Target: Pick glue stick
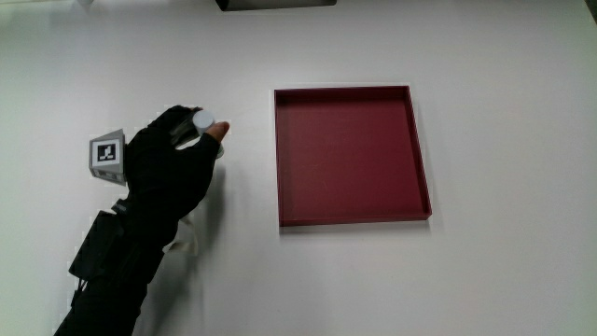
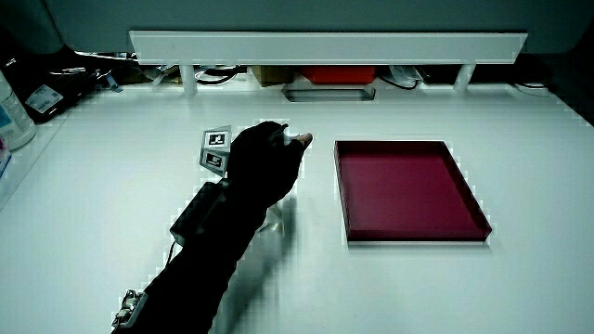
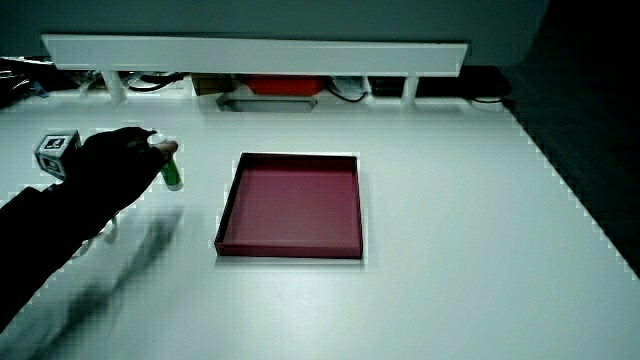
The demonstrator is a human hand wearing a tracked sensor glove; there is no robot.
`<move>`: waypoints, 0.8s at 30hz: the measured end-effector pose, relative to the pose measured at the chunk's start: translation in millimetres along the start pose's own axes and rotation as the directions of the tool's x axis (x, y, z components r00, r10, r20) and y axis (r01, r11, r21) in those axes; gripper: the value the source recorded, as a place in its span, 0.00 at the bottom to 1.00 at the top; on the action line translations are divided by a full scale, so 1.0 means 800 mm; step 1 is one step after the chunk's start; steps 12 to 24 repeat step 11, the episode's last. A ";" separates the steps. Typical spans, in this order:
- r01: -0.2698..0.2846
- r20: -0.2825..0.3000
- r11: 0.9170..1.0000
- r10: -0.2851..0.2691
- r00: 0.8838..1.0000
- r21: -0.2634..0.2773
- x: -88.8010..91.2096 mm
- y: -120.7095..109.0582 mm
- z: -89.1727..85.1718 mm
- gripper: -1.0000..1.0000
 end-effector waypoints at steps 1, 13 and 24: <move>0.026 0.019 1.000 -0.026 0.999 -0.011 0.010 -0.001 -0.003 1.00; 0.129 0.028 0.985 -0.126 0.992 -0.115 0.082 0.001 -0.046 1.00; 0.129 0.028 0.985 -0.126 0.992 -0.115 0.082 0.001 -0.046 1.00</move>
